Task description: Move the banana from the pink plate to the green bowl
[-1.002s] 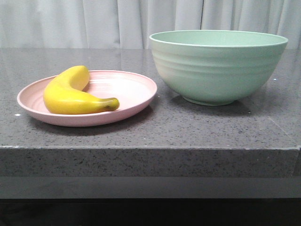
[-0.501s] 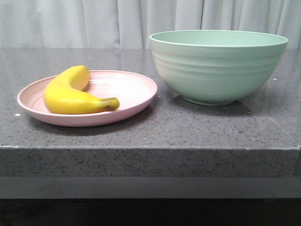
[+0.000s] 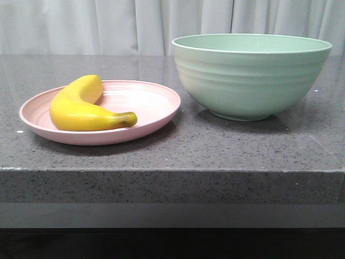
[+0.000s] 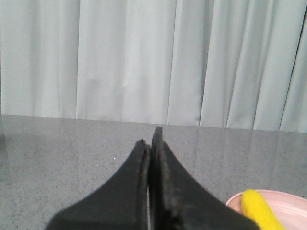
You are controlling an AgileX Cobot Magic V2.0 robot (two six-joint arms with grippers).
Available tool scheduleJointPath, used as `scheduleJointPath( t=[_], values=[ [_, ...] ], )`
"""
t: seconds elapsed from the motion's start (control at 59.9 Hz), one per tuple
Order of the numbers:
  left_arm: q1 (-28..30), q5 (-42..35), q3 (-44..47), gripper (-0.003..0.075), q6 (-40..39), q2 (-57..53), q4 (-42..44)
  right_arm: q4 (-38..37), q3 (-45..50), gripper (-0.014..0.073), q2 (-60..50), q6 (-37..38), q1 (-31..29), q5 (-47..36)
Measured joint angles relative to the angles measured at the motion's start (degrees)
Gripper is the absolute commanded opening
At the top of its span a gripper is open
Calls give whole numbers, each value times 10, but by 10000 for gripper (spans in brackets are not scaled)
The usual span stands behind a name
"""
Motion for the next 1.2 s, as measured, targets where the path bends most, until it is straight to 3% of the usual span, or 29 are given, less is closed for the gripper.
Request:
scheduleJointPath(
  t=[0.2, 0.367, 0.418, 0.484, 0.635, 0.718, 0.802, 1.203],
  values=[
    [0, 82, -128, -20, 0, 150, 0, 0, -119, -87, 115, 0, 0, 42],
    [0, 121, -147, 1, 0, 200, -3, -1, -145, -83, 163, 0, 0, 45],
    [0, 123, -147, 51, 0, 201, -3, -1, -145, -57, 164, 0, 0, 45],
    [0, 125, -148, 176, 0, 201, -3, -1, -145, 23, 165, 0, 0, 45],
    [0, 134, -148, 539, 0, 201, -3, -1, -145, 342, 165, 0, 0, 46],
    [0, 138, -148, 648, 0, 201, -3, -1, -145, 496, 165, 0, 0, 47],
    [0, 138, -148, 653, 0, 201, -4, -1, -145, 547, 165, 0, 0, 48],
    [0, 183, -170, 637, 0, 235, -29, -2, -145, 542, 165, 0, 0, 53]
  ],
)
